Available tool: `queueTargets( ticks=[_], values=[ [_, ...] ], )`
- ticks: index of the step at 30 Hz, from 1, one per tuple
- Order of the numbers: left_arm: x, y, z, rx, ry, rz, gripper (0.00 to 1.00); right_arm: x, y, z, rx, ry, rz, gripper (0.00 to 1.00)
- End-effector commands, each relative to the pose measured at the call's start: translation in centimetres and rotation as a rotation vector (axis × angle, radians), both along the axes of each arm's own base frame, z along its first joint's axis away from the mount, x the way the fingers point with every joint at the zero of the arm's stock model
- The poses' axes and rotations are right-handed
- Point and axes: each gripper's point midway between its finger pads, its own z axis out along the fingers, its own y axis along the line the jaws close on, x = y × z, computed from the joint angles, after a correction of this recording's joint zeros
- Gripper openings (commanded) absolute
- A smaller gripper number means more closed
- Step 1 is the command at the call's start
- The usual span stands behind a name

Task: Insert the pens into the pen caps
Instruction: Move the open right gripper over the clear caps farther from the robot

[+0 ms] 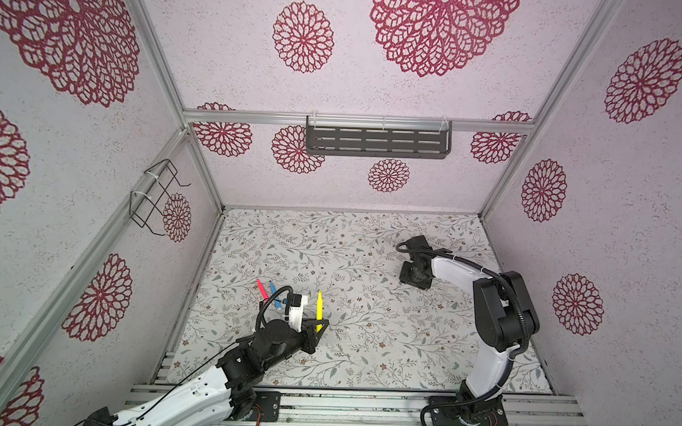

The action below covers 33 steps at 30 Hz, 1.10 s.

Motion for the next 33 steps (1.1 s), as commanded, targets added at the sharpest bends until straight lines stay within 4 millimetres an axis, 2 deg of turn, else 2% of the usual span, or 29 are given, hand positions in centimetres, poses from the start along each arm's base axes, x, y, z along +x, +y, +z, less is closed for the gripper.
queueTargets(
  ticks=[1,6,14,23,33],
  values=[
    [-0.1,0.0,-0.2,-0.002,0.007,0.004,0.0,0.3,-0.8,0.0,-0.033,0.007,-0.004,0.43],
    [-0.1,0.0,-0.1,-0.002,0.005,0.003,0.0,0.2,-1.2,0.0,-0.052,0.012,-0.004,0.43],
    [0.0,-0.1,0.0,0.0,0.002,0.005,0.0,0.0,-1.4,1.3,-0.044,-0.028,-0.011,0.43],
    [0.0,-0.2,0.0,0.002,0.006,0.0,0.0,-0.3,-1.7,0.4,-0.069,-0.003,-0.013,0.43],
    [0.0,0.1,0.1,-0.003,-0.003,0.01,0.0,-0.5,-1.9,1.7,-0.068,-0.037,-0.01,0.45]
  ],
)
